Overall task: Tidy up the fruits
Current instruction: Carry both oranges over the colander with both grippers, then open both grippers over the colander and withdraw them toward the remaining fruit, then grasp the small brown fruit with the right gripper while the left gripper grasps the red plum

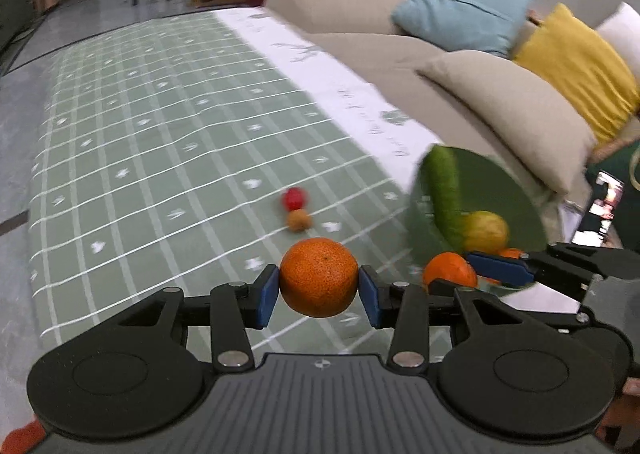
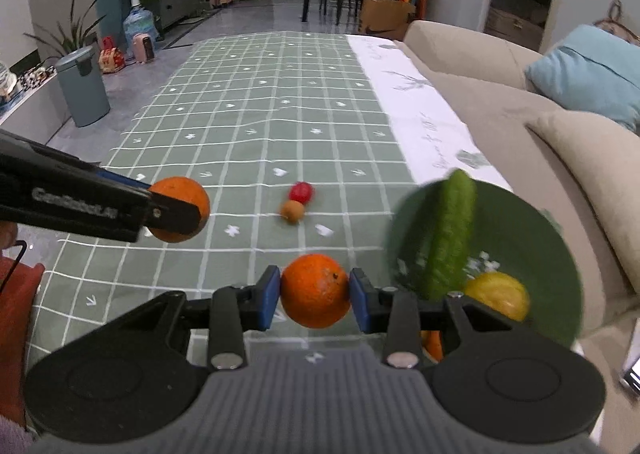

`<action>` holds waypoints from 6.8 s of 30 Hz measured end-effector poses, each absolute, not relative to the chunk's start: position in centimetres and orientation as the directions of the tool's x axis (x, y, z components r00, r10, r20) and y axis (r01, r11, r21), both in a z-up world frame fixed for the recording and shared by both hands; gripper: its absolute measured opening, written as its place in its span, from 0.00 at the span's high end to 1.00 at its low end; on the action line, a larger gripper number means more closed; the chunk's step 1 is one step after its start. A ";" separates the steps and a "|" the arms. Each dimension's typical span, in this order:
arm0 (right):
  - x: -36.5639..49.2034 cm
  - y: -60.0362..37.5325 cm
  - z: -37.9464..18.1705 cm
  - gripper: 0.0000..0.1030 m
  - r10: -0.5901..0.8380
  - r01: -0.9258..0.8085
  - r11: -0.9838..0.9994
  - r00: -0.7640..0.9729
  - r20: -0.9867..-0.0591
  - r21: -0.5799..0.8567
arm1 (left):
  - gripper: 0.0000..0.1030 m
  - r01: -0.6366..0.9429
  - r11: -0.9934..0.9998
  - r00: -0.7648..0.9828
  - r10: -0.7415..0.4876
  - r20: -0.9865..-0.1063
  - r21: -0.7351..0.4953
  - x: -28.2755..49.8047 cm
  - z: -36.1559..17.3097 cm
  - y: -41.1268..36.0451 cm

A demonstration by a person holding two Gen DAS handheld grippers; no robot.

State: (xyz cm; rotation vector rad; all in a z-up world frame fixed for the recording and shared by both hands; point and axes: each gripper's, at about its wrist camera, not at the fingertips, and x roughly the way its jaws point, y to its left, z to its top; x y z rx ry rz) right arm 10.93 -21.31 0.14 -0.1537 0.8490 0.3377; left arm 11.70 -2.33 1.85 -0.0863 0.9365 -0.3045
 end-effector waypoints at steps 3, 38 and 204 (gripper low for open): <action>10.7 -23.7 0.8 0.67 0.255 -0.354 0.935 0.602 -0.757 0.033 | 0.53 0.283 0.938 0.545 -0.329 -0.771 -0.200 12.1 2.7 -4.7; 22.0 -35.4 -2.5 0.67 0.192 -0.544 0.831 0.479 -0.856 -0.118 | 0.53 0.688 0.724 0.316 -0.363 -0.877 -0.051 23.4 -2.1 -24.0; 20.1 -14.5 -4.8 0.80 0.178 -0.262 0.965 0.593 -0.785 0.020 | 0.74 0.145 0.932 0.534 -0.355 -0.767 -0.331 20.9 -3.8 2.3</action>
